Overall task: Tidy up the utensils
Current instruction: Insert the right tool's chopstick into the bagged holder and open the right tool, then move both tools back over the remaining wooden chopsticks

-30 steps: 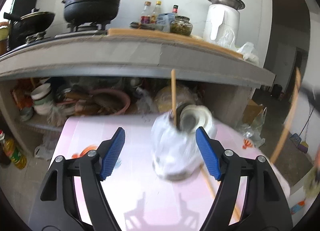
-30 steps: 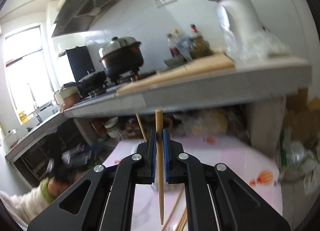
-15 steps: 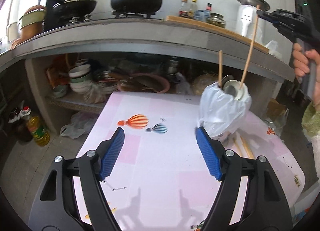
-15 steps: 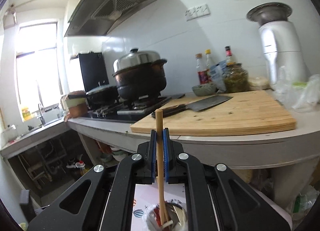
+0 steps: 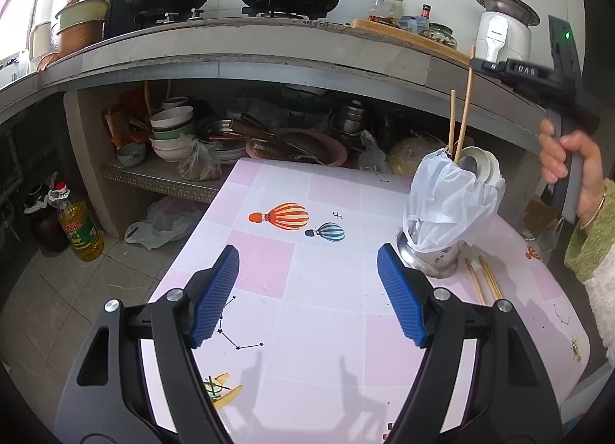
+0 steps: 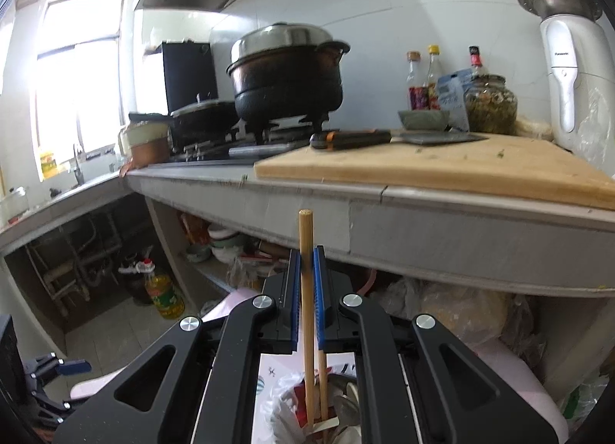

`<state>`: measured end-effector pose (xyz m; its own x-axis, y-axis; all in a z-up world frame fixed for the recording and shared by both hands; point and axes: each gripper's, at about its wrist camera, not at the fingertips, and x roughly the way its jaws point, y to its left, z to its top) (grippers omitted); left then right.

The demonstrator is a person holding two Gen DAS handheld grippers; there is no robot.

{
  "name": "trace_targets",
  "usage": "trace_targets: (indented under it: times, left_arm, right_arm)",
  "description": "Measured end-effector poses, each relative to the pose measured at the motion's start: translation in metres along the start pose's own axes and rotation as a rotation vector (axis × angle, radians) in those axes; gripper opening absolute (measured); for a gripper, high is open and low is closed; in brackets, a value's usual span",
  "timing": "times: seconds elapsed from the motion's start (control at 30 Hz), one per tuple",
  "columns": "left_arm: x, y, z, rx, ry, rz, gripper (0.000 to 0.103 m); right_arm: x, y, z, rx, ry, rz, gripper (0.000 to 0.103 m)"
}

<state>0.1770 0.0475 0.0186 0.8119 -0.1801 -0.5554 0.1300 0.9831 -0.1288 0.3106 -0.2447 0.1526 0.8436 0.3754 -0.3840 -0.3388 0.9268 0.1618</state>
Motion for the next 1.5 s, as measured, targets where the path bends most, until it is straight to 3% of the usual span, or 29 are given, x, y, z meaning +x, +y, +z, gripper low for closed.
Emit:
trace_targets:
  times: [0.47, 0.83, 0.9, 0.93, 0.97, 1.03, 1.23, 1.5]
  left_arm:
    - [0.003, 0.000, -0.003, -0.007, 0.001, -0.003, 0.071]
    - [0.002, 0.001, -0.006, -0.017, 0.002, -0.006, 0.071]
    - [0.002, 0.000, -0.007, -0.018, 0.002, -0.007, 0.072]
    - [0.001, 0.000, -0.007, -0.017, 0.002, -0.007, 0.072]
    - [0.001, 0.000, -0.007, -0.016, 0.001, -0.006, 0.073]
    - [0.001, 0.000, -0.007, -0.018, -0.001, -0.007, 0.073]
    - [-0.002, -0.003, -0.010, -0.014, -0.004, -0.012, 0.074]
    - [-0.009, -0.012, -0.012, 0.008, -0.004, -0.027, 0.077]
  right_arm:
    - [0.033, 0.027, -0.050, -0.140, 0.173, 0.020, 0.007]
    - [0.034, 0.021, -0.045, -0.088, 0.197, 0.015, 0.008]
    - [0.035, 0.020, -0.044, -0.083, 0.206, 0.023, 0.012]
    - [0.034, 0.020, -0.044, -0.083, 0.205, 0.021, 0.022]
    - [0.032, 0.020, -0.043, -0.083, 0.201, 0.025, 0.029]
    - [0.027, 0.022, -0.042, -0.084, 0.186, 0.034, 0.034]
    - [-0.002, 0.021, -0.034, -0.050, 0.139, 0.047, 0.035]
    - [-0.085, 0.002, -0.050, 0.028, 0.090, -0.003, 0.039]
